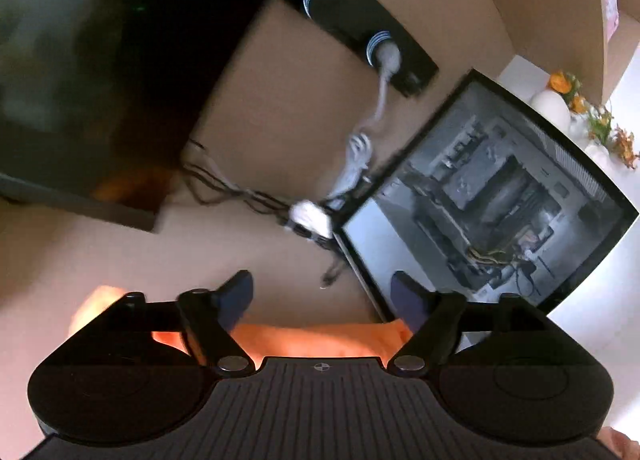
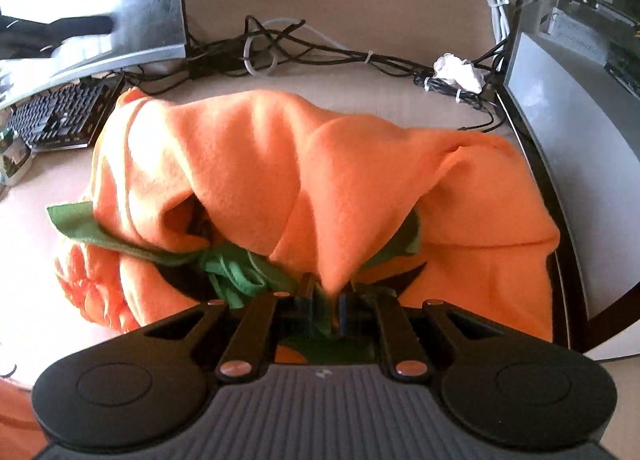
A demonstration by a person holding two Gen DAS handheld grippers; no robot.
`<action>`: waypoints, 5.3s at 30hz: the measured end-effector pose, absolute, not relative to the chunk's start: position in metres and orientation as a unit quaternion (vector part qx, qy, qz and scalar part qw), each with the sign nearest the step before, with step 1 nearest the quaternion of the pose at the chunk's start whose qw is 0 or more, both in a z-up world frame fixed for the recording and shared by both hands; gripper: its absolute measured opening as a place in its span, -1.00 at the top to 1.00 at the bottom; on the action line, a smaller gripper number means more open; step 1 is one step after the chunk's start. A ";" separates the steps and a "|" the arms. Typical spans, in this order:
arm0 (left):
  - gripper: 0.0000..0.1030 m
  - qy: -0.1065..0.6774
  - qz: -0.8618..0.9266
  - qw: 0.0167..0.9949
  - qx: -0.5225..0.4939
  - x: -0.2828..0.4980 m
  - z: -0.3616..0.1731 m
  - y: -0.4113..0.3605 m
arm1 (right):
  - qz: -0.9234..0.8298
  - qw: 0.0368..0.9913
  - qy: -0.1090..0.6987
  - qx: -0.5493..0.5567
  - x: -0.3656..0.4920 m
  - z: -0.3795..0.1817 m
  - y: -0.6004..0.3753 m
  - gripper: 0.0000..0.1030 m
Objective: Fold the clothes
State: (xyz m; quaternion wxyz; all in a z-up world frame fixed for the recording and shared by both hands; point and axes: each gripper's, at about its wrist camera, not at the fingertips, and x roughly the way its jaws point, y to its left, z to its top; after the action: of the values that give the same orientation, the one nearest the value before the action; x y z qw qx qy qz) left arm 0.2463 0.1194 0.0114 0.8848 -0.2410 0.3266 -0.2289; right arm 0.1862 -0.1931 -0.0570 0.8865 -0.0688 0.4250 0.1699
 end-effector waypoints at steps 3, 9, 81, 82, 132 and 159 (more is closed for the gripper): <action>-0.37 0.408 -0.221 0.861 -0.210 0.244 -0.033 0.098 | 0.180 0.882 0.426 -0.090 0.176 -0.045 -0.193 0.79; -0.55 0.421 -0.254 0.864 -0.112 0.193 -0.063 0.081 | 0.233 0.906 0.348 -0.065 0.154 0.039 -0.206 0.34; -0.82 0.441 -0.146 0.875 -0.135 0.204 -0.055 0.114 | 0.197 0.929 0.311 0.026 0.195 0.017 -0.186 -0.11; -0.83 0.443 -0.143 0.876 -0.128 0.203 -0.055 0.111 | 0.209 0.925 0.313 0.045 0.201 0.016 -0.184 -0.11; 0.46 0.426 -0.058 0.875 -0.222 0.182 -0.038 0.179 | 0.263 0.916 0.287 -0.099 0.171 -0.019 -0.123 -1.00; -0.50 0.314 -0.208 0.884 -0.276 0.173 0.041 0.163 | 0.212 0.880 0.351 0.241 0.207 0.016 -0.183 0.42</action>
State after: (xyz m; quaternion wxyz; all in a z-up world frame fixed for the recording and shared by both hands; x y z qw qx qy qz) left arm 0.1735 0.1628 0.0413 0.8841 -0.2762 0.3144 -0.2078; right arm 0.2066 -0.1828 0.0156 0.8796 0.2410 0.3512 0.2118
